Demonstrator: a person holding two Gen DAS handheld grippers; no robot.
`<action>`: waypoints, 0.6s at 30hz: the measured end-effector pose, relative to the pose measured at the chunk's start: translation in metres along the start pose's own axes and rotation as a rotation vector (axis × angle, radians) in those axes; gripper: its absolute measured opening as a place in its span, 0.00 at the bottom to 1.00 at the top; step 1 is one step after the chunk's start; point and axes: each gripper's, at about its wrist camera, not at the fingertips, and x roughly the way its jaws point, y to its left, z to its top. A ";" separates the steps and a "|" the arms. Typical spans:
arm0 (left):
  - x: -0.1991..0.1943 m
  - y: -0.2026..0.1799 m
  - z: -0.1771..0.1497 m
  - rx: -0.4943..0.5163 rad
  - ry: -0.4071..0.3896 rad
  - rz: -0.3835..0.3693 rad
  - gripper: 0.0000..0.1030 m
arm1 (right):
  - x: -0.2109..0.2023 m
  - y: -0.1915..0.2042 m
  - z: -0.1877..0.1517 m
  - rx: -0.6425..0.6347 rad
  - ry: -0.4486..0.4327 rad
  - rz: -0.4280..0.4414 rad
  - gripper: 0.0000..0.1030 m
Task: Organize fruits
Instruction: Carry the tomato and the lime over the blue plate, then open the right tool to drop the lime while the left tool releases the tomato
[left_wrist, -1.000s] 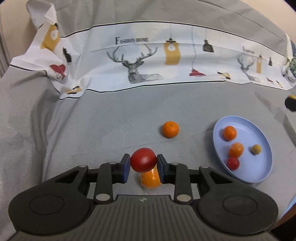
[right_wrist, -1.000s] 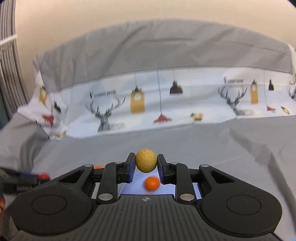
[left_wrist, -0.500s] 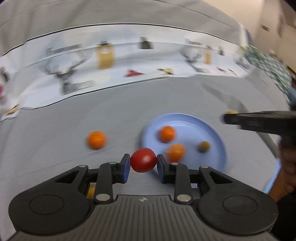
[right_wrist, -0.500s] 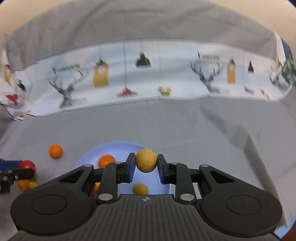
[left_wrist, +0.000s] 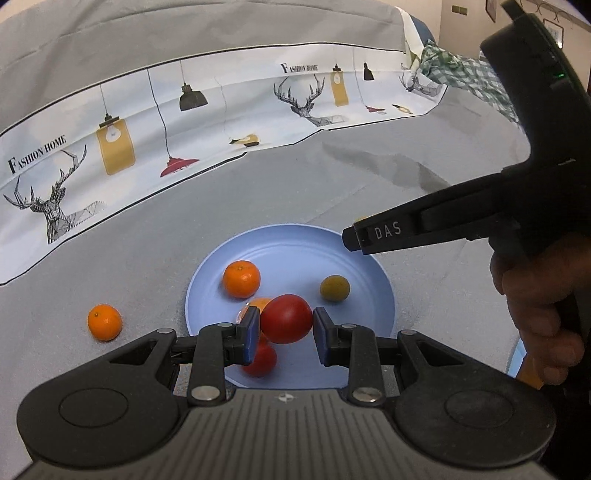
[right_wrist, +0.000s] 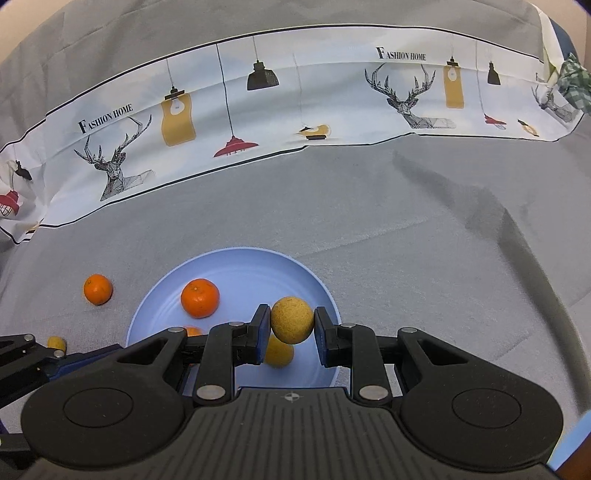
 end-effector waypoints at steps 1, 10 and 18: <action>0.000 0.001 0.000 -0.003 0.002 0.000 0.33 | 0.000 0.000 0.000 -0.002 0.000 0.002 0.26; -0.001 -0.002 -0.004 0.002 0.009 0.003 0.33 | 0.001 0.011 -0.002 -0.031 0.006 0.014 0.25; -0.001 -0.004 -0.004 -0.001 0.005 0.001 0.33 | 0.002 0.012 -0.001 -0.041 0.013 0.011 0.26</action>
